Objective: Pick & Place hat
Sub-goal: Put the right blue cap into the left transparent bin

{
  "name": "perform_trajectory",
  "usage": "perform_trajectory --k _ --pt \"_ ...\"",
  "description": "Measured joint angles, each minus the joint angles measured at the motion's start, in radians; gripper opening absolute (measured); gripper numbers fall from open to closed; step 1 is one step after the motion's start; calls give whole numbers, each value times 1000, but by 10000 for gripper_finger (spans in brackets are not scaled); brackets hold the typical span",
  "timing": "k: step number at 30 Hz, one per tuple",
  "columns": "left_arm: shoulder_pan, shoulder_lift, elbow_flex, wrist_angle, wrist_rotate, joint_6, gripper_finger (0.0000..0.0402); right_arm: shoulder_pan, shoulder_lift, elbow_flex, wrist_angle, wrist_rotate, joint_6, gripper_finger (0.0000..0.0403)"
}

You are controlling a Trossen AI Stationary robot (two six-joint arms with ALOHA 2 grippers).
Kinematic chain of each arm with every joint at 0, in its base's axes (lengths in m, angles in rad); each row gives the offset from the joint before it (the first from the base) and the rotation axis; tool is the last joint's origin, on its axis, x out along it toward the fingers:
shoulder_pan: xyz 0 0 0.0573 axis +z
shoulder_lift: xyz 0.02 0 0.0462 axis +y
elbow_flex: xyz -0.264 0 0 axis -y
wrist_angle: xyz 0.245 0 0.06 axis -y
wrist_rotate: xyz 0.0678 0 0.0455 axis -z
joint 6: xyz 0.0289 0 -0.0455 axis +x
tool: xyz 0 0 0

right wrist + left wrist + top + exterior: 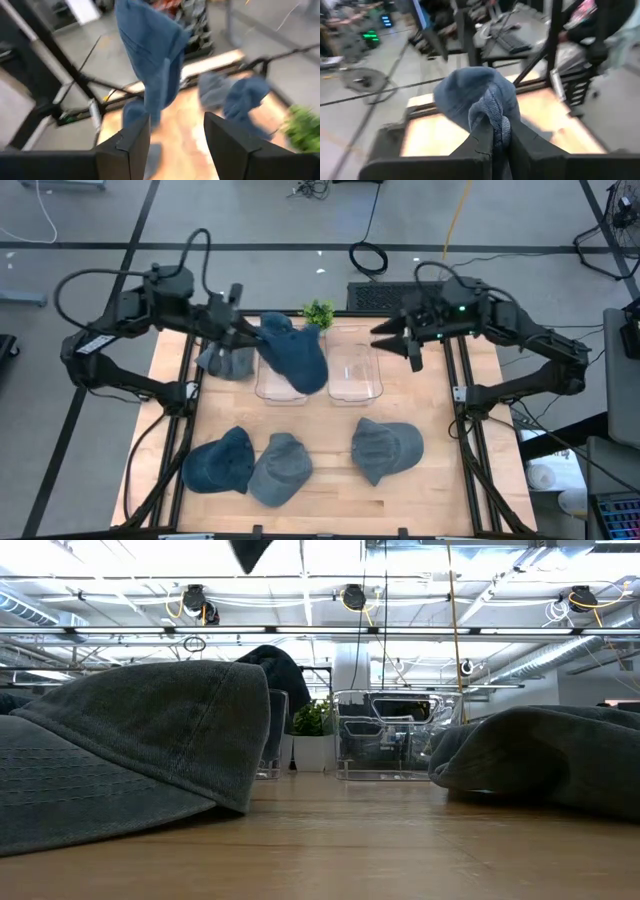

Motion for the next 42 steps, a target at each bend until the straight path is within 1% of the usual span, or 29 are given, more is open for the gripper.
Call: perform_trajectory --k 4,11,16,19,23,27,32,36,38,42 --pt "15 -43 0 -86 -75 27 26 0 -24 0 64 84 -38 173" --pt "19 -92 0 -247 -226 74 26 0 -33 1 221 174 -168 164" --pt "19 -101 0 -364 -315 115 26 0 -28 0 232 258 -300 163" --pt "19 -101 0 -429 -349 161 26 0 -20 0 233 294 -306 164" --pt "19 -101 0 -466 -379 217 26 0 -7 0 233 298 -306 163" --pt "19 -107 0 -449 -387 225 26 0 4 0 233 298 -306 163" --pt "18 -97 -37 -427 -435 209 26 0 5 0 233 298 -306 163" --pt "18 -112 -119 -314 -437 207 26 0 5 0 232 299 -320 160" --pt "18 -127 -169 -245 -436 229 26 0 5 0 232 299 -330 160" --pt "17 -134 -258 -138 -411 253 26 0 5 0 232 299 -331 161"
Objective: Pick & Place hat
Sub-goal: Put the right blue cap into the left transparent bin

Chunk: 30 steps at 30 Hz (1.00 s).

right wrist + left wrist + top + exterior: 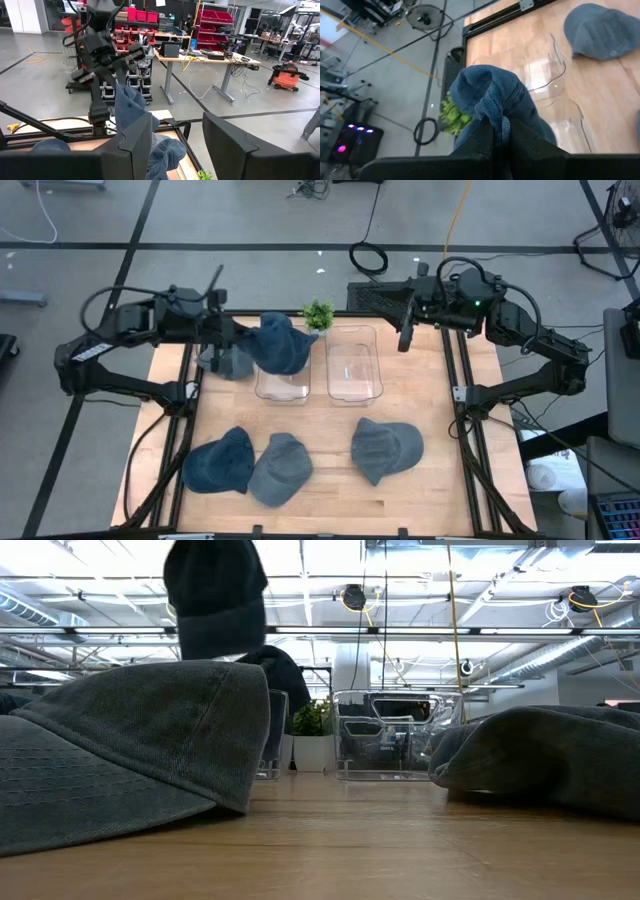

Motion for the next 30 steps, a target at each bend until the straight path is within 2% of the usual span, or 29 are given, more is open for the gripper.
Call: perform_trajectory --k 11,25,30 --pt "0 3 -241 253 37 -4 26 0 0 0 -6 0 -4 161" --pt "36 13 -413 349 -23 19 26 0 0 -1 -56 0 -23 157" --pt "47 17 -494 456 -22 11 26 0 0 -1 -56 0 -21 154"
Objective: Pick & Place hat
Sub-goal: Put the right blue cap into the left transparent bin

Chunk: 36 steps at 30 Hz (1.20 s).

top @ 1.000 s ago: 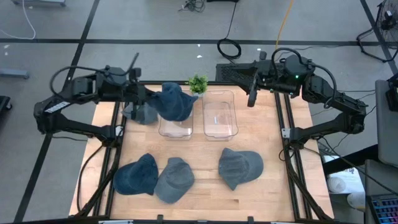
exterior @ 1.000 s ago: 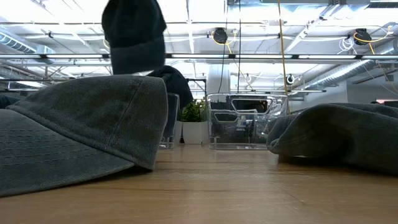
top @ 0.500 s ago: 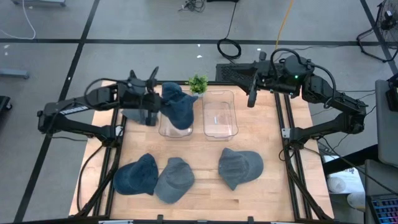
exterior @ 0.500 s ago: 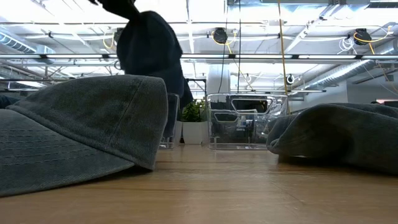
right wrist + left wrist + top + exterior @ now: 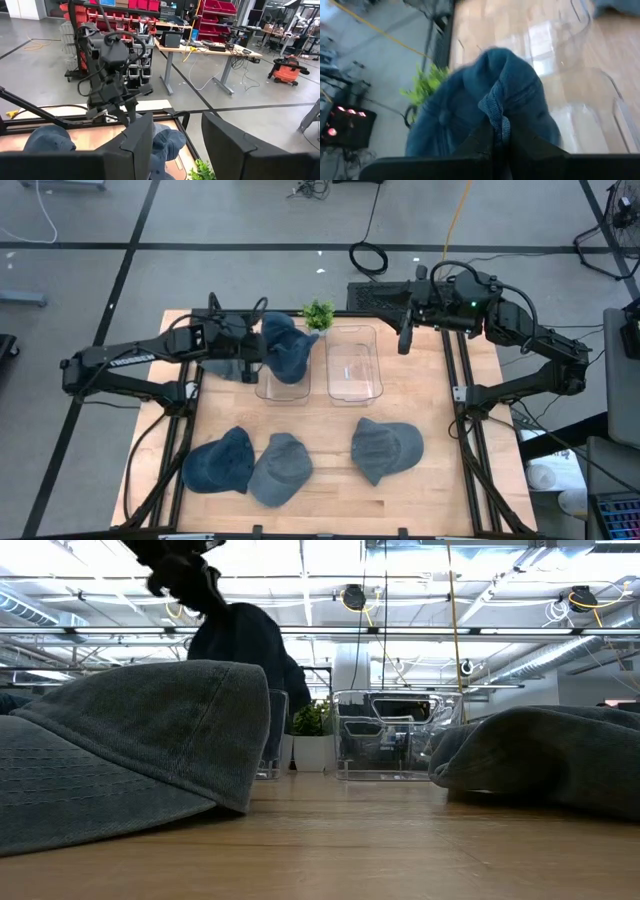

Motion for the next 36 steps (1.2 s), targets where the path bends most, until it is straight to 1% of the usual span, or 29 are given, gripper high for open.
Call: perform_trajectory --k 2,5,10,13,16,21,23,25,27,31,36 --pt "2 0 -43 69 -3 -18 26 0 0 0 0 0 -1 154" --pt "9 0 -91 115 -10 -33 26 0 0 0 -1 0 1 156" --pt "23 0 -138 113 -36 -38 26 0 0 0 0 0 2 156" --pt "23 0 -147 115 -76 -37 26 0 0 0 0 0 2 155" --pt "36 0 -149 114 -81 -37 26 0 0 -5 7 0 2 155" --pt "71 31 -150 118 -132 -49 26 0 -7 -65 64 0 3 155" --pt "81 40 -149 150 -127 -65 28 0 -7 -91 89 -3 3 154" --pt "86 50 -150 165 -98 -93 44 4 -7 -117 100 -4 16 154" --pt "86 51 -150 181 -82 -117 68 5 -7 -144 111 -4 36 154" --pt "83 49 -150 199 -72 -166 118 5 -9 -192 160 -4 55 163" --pt "70 38 -150 249 -71 -171 177 5 -11 -206 187 -4 24 179"
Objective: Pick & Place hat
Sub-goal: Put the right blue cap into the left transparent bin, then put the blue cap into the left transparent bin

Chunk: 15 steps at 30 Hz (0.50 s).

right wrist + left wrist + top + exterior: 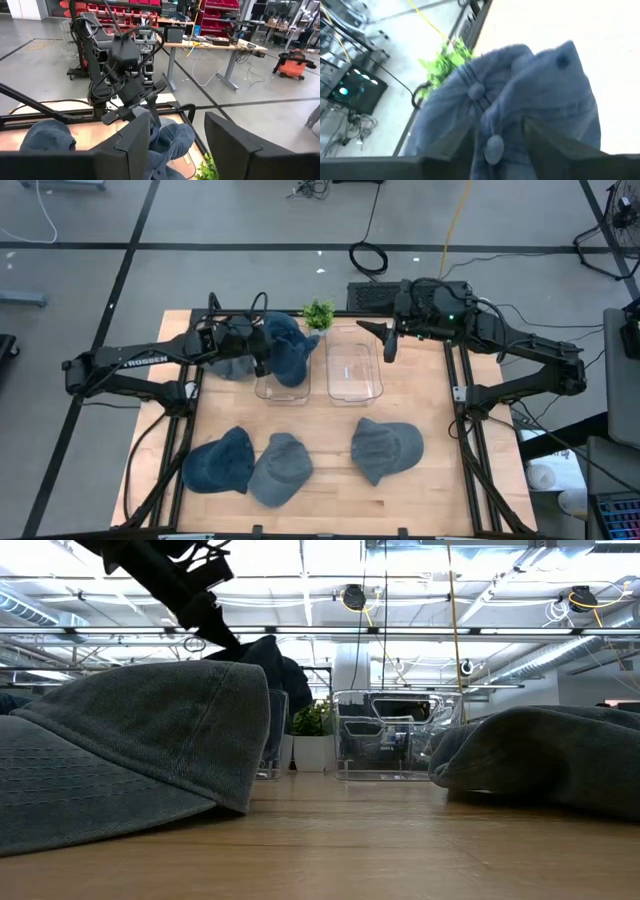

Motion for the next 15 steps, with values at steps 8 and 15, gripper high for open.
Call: perform_trajectory --k 8,15 --pt "-15 -70 1 40 -1 -67 270 0 -8 0 16 0 2 192" --pt "-27 -207 1 39 61 -212 319 0 -24 0 14 0 0 189"
